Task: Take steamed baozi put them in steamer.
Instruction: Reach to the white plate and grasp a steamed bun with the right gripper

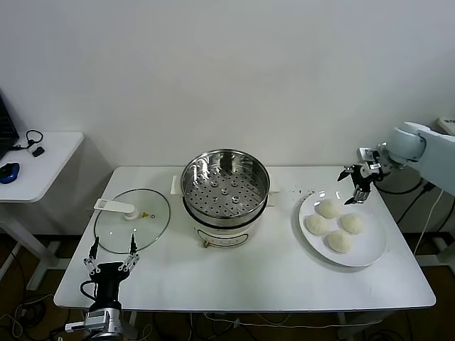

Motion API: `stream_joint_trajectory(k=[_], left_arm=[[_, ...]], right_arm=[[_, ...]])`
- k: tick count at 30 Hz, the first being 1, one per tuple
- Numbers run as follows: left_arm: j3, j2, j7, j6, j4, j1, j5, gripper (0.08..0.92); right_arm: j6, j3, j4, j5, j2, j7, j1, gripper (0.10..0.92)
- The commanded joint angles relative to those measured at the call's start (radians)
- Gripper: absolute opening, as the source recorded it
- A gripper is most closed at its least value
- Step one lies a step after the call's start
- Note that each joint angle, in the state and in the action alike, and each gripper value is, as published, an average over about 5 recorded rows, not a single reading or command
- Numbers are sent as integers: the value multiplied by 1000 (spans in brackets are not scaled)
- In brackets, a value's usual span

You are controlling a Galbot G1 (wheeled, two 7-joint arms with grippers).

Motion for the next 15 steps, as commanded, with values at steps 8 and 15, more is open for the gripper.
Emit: stream_joint_trajectory(k=[8, 15], left_arm=[[-6, -49, 2, 5, 20, -8, -5, 823], [-11, -49, 1, 10, 28, -11, -7, 823]], right_arm=[[45, -5, -223, -23, 178, -39, -113, 823], [40, 26, -259, -53, 201, -33, -155, 823]])
